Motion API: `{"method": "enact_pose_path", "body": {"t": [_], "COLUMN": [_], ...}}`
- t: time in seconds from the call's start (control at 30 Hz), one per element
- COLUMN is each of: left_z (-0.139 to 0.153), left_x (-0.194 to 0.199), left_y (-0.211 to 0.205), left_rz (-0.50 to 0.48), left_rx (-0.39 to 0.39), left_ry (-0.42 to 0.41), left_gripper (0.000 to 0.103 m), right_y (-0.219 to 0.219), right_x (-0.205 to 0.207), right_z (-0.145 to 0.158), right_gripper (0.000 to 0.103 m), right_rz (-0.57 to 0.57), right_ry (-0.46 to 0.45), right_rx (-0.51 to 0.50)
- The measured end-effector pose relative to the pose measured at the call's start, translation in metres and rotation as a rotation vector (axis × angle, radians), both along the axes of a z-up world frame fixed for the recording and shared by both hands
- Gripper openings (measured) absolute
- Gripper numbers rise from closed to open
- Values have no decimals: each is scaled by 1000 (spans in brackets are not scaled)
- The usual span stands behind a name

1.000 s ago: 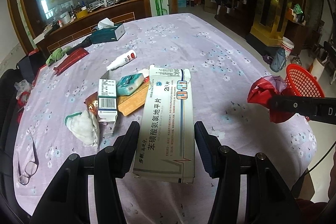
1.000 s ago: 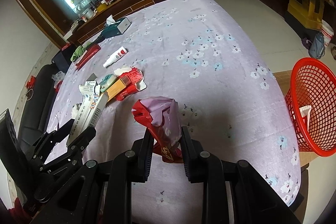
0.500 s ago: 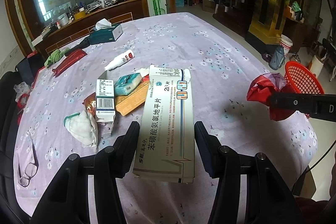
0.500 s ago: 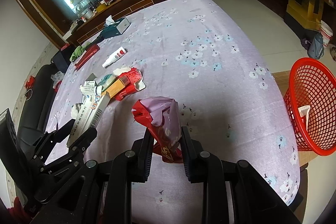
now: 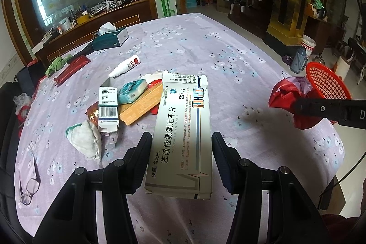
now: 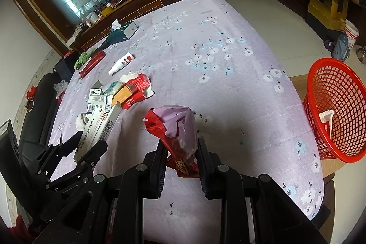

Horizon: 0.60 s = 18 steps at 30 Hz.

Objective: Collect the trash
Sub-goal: 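Hold the medicine box and red wrapper while moving toward the wastebasket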

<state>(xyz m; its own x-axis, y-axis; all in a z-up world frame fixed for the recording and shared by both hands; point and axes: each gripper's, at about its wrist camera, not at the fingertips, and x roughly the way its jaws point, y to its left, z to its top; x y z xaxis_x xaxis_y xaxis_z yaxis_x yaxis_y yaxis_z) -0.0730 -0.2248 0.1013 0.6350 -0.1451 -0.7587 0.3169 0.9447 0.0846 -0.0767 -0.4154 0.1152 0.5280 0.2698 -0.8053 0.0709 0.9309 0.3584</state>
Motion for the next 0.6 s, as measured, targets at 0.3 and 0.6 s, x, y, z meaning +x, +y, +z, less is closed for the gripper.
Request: {"method": "enact_pose_path", "body": {"t": [0.3,0.6], "left_z": [-1,-2], "left_x": [-3,-4], "left_y": [-6,-17], "left_rz": [-28,-72], "left_rx": [-10,-26], "left_ry": [3,3], "left_gripper": [52,52], "right_y": [-6,-16], "right_x": [-8,-17], "right_z": [0,0], "right_gripper": [26,26], "right_rz": [-29,-59], "right_ry": [1,7], "right_rx": [-1,-11]}}
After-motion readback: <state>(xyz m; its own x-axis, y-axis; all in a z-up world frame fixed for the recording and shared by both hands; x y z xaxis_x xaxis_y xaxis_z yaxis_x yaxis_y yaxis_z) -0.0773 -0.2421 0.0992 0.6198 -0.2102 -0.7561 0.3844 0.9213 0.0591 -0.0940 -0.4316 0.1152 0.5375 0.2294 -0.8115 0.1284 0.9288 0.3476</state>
